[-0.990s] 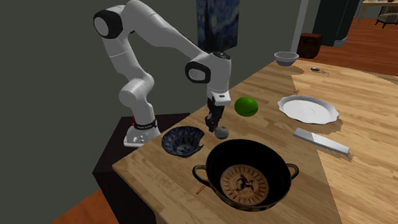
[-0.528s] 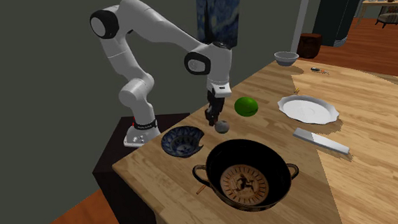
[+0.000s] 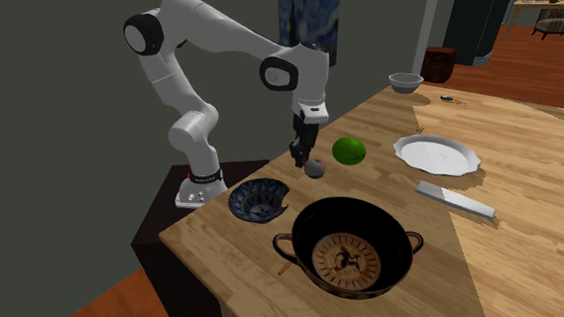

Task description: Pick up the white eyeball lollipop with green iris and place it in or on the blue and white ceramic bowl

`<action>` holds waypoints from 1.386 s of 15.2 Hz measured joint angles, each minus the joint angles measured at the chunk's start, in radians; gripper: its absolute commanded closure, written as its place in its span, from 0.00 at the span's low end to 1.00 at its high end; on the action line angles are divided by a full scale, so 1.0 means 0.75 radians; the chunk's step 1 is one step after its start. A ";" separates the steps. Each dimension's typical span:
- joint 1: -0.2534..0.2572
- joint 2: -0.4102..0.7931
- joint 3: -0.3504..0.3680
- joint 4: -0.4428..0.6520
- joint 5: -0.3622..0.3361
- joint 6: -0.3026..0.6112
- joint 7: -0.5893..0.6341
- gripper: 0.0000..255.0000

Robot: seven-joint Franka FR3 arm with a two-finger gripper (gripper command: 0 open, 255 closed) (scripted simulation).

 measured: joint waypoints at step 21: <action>-0.149 -0.317 -0.157 -0.043 -0.157 -0.243 -0.241 1.00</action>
